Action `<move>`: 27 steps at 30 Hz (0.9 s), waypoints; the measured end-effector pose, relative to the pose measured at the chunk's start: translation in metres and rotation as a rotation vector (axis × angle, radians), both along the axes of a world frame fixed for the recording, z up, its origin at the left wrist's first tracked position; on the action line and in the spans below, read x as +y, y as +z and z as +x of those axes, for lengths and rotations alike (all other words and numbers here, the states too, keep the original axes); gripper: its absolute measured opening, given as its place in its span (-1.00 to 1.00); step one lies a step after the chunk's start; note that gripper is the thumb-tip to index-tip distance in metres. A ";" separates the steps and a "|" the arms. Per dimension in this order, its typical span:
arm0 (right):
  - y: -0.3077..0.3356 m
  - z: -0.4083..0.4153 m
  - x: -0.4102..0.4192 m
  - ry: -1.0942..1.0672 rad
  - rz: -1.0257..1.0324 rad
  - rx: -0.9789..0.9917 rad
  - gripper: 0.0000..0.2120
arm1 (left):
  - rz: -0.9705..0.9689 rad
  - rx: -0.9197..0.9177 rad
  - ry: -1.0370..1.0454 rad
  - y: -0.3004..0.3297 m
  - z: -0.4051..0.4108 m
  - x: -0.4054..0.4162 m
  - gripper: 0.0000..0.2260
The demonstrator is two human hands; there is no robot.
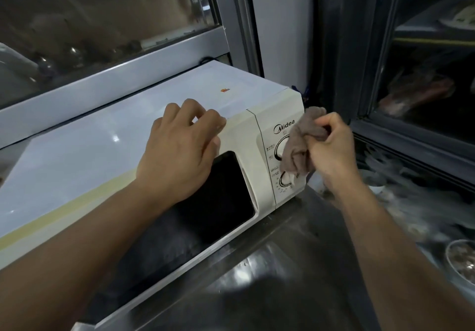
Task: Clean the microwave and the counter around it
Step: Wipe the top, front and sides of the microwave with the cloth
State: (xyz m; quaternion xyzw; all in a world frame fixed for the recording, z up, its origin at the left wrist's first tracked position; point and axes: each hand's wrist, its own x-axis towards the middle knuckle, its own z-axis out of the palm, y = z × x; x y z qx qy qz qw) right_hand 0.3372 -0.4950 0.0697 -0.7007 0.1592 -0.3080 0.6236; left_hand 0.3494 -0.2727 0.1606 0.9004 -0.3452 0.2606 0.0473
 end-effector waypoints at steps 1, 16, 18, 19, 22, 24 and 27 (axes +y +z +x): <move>-0.003 0.001 -0.006 0.023 0.055 0.014 -0.71 | 0.005 -0.007 0.000 0.000 0.000 0.000 -0.72; -0.050 -0.025 0.063 -0.240 -0.222 -0.184 -0.86 | 0.004 -0.041 0.000 -0.003 0.002 -0.001 -0.71; -0.050 -0.030 0.071 -0.233 -0.267 -0.201 -0.89 | 0.003 -0.040 0.003 -0.003 0.002 -0.001 -0.71; -0.050 -0.032 0.070 -0.210 -0.294 -0.200 -0.90 | 0.005 -0.038 0.005 -0.003 0.001 -0.001 -0.71; -0.049 -0.025 0.053 -0.149 -0.320 -0.165 -0.91 | 0.005 -0.037 0.006 -0.003 0.001 -0.001 -0.70; -0.051 -0.018 0.038 -0.170 -0.261 -0.102 -0.86 | 0.004 -0.038 0.008 -0.003 0.001 -0.001 -0.70; -0.049 -0.005 0.010 -0.142 -0.058 0.048 -0.81 | 0.009 -0.048 0.003 -0.003 0.001 -0.001 -0.70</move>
